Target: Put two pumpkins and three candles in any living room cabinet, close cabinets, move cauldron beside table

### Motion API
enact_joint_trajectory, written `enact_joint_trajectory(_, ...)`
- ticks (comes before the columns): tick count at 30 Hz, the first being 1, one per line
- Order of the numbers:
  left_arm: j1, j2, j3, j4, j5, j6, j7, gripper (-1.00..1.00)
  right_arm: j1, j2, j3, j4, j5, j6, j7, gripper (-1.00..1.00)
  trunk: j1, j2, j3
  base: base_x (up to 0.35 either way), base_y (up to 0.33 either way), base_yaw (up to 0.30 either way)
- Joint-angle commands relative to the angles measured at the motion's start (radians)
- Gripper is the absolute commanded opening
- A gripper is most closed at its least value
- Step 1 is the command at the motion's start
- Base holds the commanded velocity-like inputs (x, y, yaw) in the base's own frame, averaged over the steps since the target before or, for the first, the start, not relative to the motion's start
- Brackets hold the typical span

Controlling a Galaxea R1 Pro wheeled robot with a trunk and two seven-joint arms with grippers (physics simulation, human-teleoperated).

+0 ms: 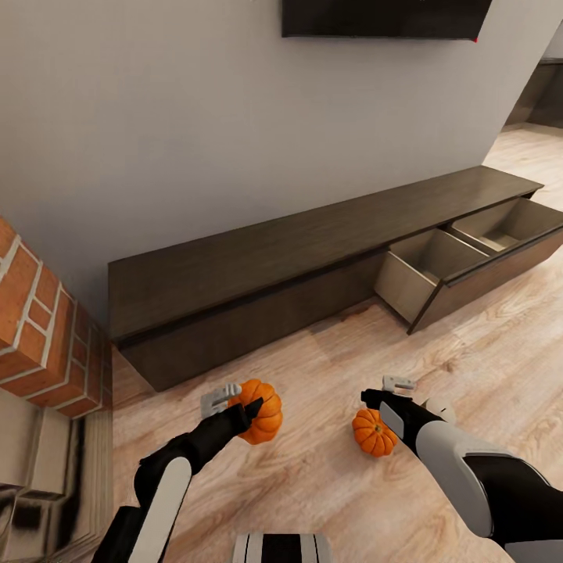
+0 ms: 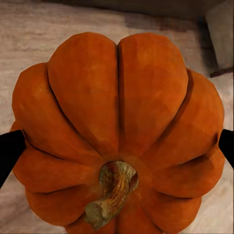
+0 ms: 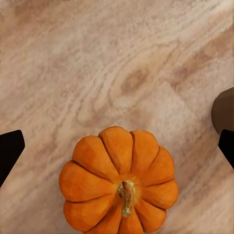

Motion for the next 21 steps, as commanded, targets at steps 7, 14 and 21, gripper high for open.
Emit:
enact_joint_trajectory(7, -0.368, -0.045, -0.01, 0.018, 0.232, 0.138, 0.18, -1.0, 0.0, 0.005, 0.002, -0.004, -0.007, 0.005, -0.003, 1.0, 0.0, 0.0, -0.001, 0.0, 0.0, 0.0)
enact_joint_trajectory(14, -0.459, -0.045, -0.027, 0.022, 0.59, 0.165, 0.303, -1.0, 0.0, 0.007, 0.002, -0.004, -0.007, 0.005, -0.003, 1.0, 0.0, 0.0, -0.001, 0.0, 0.0, 0.0)
enact_joint_trajectory(21, -0.463, -0.045, -0.033, 0.036, 0.622, 0.174, 0.305, -1.0, 0.0, 0.011, 0.002, -0.003, -0.007, 0.005, -0.003, 1.0, 0.0, 0.0, -0.001, 0.0, 0.0, 0.0)
